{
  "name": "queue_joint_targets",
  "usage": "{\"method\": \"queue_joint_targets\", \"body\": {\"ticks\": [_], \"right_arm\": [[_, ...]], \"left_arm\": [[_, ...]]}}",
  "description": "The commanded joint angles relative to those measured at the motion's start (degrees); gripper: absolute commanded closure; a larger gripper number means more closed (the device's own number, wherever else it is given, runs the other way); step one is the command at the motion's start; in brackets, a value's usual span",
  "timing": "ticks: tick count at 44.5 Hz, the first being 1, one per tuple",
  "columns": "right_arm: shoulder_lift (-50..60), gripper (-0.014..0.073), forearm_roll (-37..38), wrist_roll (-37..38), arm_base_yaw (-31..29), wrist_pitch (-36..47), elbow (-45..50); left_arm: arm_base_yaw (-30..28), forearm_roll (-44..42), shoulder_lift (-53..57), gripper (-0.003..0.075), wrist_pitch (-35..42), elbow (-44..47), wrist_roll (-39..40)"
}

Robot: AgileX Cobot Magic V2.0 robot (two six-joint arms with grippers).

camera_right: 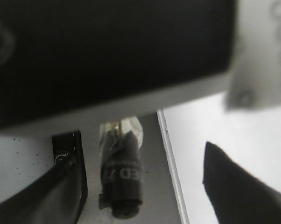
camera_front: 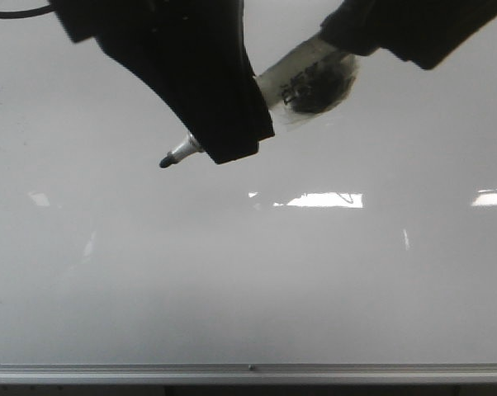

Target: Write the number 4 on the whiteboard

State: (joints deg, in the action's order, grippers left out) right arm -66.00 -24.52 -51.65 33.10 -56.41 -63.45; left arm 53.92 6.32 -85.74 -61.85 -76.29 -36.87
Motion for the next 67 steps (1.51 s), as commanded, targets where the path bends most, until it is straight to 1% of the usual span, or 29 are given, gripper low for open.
{"method": "queue_joint_targets", "body": {"ticks": [1, 4, 7, 18, 22, 31, 34, 38, 43, 47, 49, 52, 54, 55, 57, 58, 59, 62, 64, 67], "right_arm": [[-0.18, 0.0033, -4.85, -2.11, 0.09, 0.38, -3.00], [-0.48, 0.0036, -5.58, -3.61, 0.09, -0.36, -3.07], [-0.79, 0.0060, -5.63, -3.61, 0.09, -1.11, -3.07], [-0.85, 0.0237, -5.46, -3.61, 0.09, -1.99, -3.02], [-0.85, 0.0251, -4.87, -3.61, 0.09, -2.05, -3.02], [-0.85, 0.0253, -4.24, -3.61, 0.03, -3.46, -3.02], [-0.85, 0.0274, -4.18, -3.61, 0.03, -3.69, -3.02], [-0.85, 0.0344, -4.11, -3.55, 0.03, -4.10, -3.02], [-0.85, 0.0468, -4.11, -3.24, 0.03, -4.24, -3.02], [-0.85, 0.0552, -4.04, -2.92, 0.03, -4.24, -3.02], [-0.85, 0.0593, -3.84, -2.86, 0.03, -4.27, -3.02], [-0.85, 0.0628, -3.79, -2.81, 0.03, -4.27, -3.02], [-0.85, 0.0642, -3.79, -2.66, 0.03, -4.27, -3.02], [-0.85, 0.0645, -3.79, -2.46, 0.03, -4.22, -3.02], [-0.85, 0.0650, -3.79, -2.23, 0.01, -4.17, -3.02], [-0.85, 0.0650, -3.73, -1.96, 0.01, -4.18, -3.02], [-0.85, 0.0650, -3.66, -1.90, 0.01, -4.15, -3.02], [-0.85, 0.0650, -3.42, -1.71, 0.01, -4.15, -3.02], [-0.79, 0.0650, -2.74, -1.39, 0.01, -4.15, -3.02], [-0.52, 0.0650, -1.09, -0.02, 0.01, -4.15, -3.02]], "left_arm": [[0.46, 0.46, 1.80, 0.0741, 2.69, -1.96, -0.30], [0.46, 0.46, 1.80, 0.0741, 3.34, -1.96, -0.40], [0.46, 0.46, 1.80, 0.0741, 3.59, -1.96, -0.40], [0.46, 0.46, 1.80, 0.0741, 3.40, -1.96, -0.40], [0.46, 0.46, 1.80, 0.0740, 3.40, -1.96, -0.40], [0.46, 0.46, 1.80, 0.0740, 3.40, -1.96, -0.40], [0.46, 0.46, 1.80, 0.0740, 3.40, -1.96, -0.40], [0.46, 0.46, 1.80, 0.0741, 3.40, -1.96, -0.40], [0.46, 0.46, 1.80, 0.0740, 3.40, -1.96, -0.40], [0.46, 0.46, 1.80, 0.0734, 3.63, -1.96, -0.40], [0.46, 0.46, 1.80, 0.0717, 3.61, -1.96, -0.40], [0.46, 0.46, 1.80, 0.0639, 3.61, -1.96, -0.40], [0.46, 0.46, 1.80, 0.0566, 3.61, -1.96, -0.40], [0.46, 0.46, 1.80, 0.0509, 3.61, -1.96, -0.40], [0.36, 0.46, 1.80, 0.0434, 3.61, -1.96, -0.40], [0.36, 0.35, 1.93, 0.0376, 3.61, -1.96, -0.40], [0.36, 0.21, 2.15, 0.0336, 3.61, -1.96, -0.40], [0.23, 0.06, 3.00, 0.0247, 3.38, -1.96, -0.03], [-0.01, -0.23, 3.64, 0.0236, 3.38, -1.96, 1.37], [-0.56, -0.35, 5.19, 0.0240, 2.98, -1.96, 3.51]]}}
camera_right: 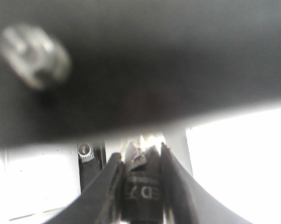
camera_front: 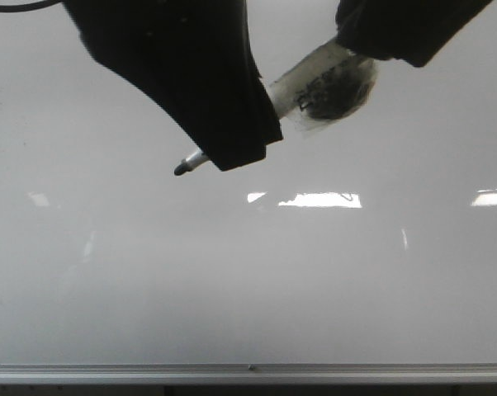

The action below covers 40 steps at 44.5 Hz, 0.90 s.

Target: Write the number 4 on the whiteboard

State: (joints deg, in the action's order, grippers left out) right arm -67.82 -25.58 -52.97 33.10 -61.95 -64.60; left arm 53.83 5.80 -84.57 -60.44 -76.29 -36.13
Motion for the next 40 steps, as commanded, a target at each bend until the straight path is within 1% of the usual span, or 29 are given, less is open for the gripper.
{"method": "queue_joint_targets", "body": {"ticks": [1, 7, 12, 17, 20, 27, 30, 34, 40], "right_arm": [[1.50, 0.0650, 0.66, 2.02, 0.01, 1.48, -1.91], [3.40, 0.0650, 4.09, 8.71, -0.96, 1.76, -1.98], [6.26, 0.0650, 6.31, 15.39, -3.21, 1.07, -1.98], [9.83, 0.0650, 9.15, 23.73, -7.62, 0.98, -1.68], [11.92, 0.0650, 9.20, 26.95, -10.83, 1.24, -0.90], [17.82, 0.0650, 9.20, 30.43, -18.98, 3.92, 3.99], [20.03, 0.0650, 9.07, 31.21, -21.26, 6.04, 6.26], [22.77, 0.0650, 9.02, 32.88, -22.98, 9.50, 9.75], [25.94, 0.0652, 8.38, 33.25, -23.05, 14.43, 13.69]], "left_arm": [[-0.85, 0.16, 4.58, 0.0240, 1.17, -1.96, 3.12], [-4.07, 0.16, 7.78, 0.0240, -0.62, -1.85, 6.39], [-7.93, 0.16, 10.49, 0.0240, -0.89, -1.85, 9.35], [-12.26, 0.16, 13.94, 0.0240, -0.78, -1.85, 14.43], [-14.56, 0.16, 15.75, 0.0240, -0.65, -1.51, 16.83], [-19.26, 0.16, 21.03, 0.0240, 2.43, 3.01, 19.65], [-20.81, 0.16, 23.95, 0.0240, 3.94, 5.99, 21.24], [-22.49, 0.16, 27.66, 0.0240, 5.69, 10.39, 22.38], [-23.22, 0.16, 31.88, 0.0240, 9.24, 15.84, 22.38]]}}
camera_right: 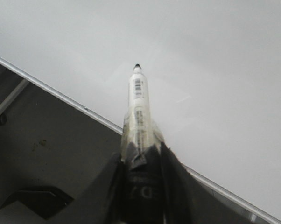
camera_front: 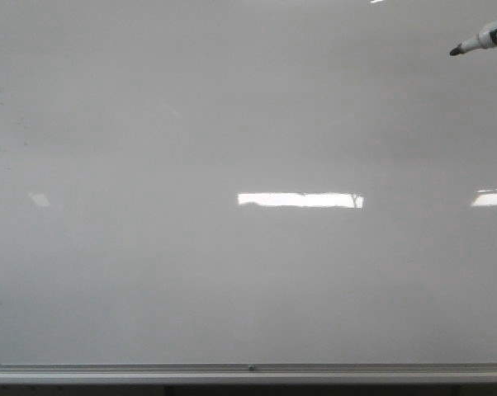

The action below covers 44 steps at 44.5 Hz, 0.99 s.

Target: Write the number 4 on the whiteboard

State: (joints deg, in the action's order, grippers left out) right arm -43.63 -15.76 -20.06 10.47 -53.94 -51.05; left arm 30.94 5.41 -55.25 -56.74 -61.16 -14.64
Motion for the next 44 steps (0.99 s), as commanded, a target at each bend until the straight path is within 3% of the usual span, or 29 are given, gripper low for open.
{"method": "queue_joint_targets", "body": {"ticks": [1, 7, 29, 44], "right_arm": [[2.05, 0.0657, -1.44, 0.33, -0.42, 7.53, 0.85], [2.65, 0.0715, -1.44, 0.33, -0.42, 11.57, 3.20], [1.97, 0.0713, -1.91, -0.05, -0.42, 20.79, 3.51], [-6.40, 0.0713, -1.91, -0.05, -0.42, 34.11, 3.41]], "left_arm": [[-0.32, 0.56, 3.12, 0.0240, 6.11, 1.24, 0.88], [-0.32, 0.56, 3.86, 0.0240, 6.71, 2.44, 0.88], [-0.32, 0.56, 3.62, 0.0240, 8.81, 2.44, 0.88], [-0.32, 0.56, 3.62, 0.0240, 8.81, 2.44, 0.88]]}}
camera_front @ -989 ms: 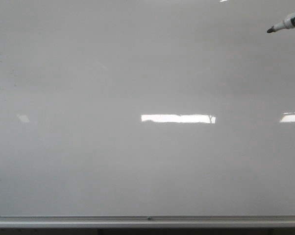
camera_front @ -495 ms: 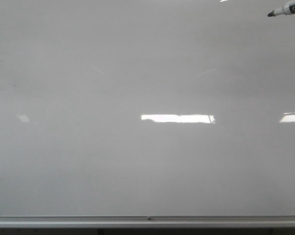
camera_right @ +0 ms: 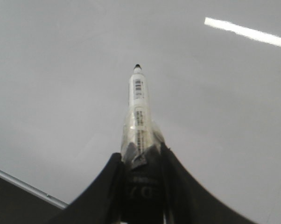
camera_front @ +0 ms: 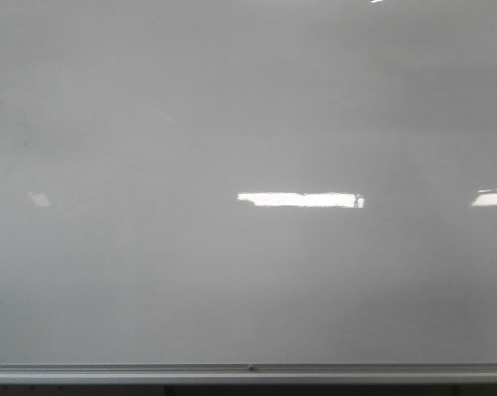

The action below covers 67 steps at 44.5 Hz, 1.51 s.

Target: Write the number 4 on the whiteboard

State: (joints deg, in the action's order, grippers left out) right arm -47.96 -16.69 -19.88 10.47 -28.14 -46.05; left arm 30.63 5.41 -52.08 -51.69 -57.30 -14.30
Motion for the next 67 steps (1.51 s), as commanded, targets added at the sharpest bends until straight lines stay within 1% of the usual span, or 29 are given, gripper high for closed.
{"method": "queue_joint_targets", "body": {"ticks": [1, 6, 16, 33, 42, 49, 54, 62, 67], "right_arm": [[-2.64, 0.0713, -0.98, -0.23, -0.42, 9.06, -1.59], [-6.16, 0.0713, -0.98, -0.30, -0.42, 14.80, -1.65], [-11.91, 0.0713, -0.93, -0.31, -0.42, 22.71, -1.65], [-19.14, 0.0713, -0.93, -0.31, -0.42, 27.45, -1.70], [-21.80, 0.0713, -0.93, -0.36, -0.34, 26.57, -1.70], [-23.24, 0.0713, -0.93, -0.36, 0.23, 20.36, -1.70], [-23.77, 0.0713, -0.93, -1.11, 0.43, 17.35, -1.70], [-23.75, 0.0713, -0.93, -1.77, 0.43, 16.56, -1.70], [-23.70, 0.0713, -0.93, -3.06, -1.03, 15.78, -1.70]], "left_arm": [[-0.01, 0.56, 0.46, 0.0240, 3.75, -1.43, 0.54], [-0.01, 0.56, 0.46, 0.0240, 3.75, -1.43, 0.54], [-0.01, 0.56, 0.46, 0.0240, 3.75, -1.43, 0.54], [-0.01, 0.56, 0.46, 0.0240, 3.75, -1.43, 0.54], [-0.01, 0.56, 0.46, 0.0240, 3.75, -1.43, 0.54], [-0.01, 0.56, 0.46, 0.0240, 3.75, -1.43, 0.54], [-0.01, 0.56, 0.46, 0.0240, 3.98, -1.43, 0.54], [-0.01, 0.56, 0.46, 0.0240, 4.03, -1.43, 0.54], [-0.01, 0.56, 0.46, 0.0240, 4.03, -1.43, 0.54]]}}
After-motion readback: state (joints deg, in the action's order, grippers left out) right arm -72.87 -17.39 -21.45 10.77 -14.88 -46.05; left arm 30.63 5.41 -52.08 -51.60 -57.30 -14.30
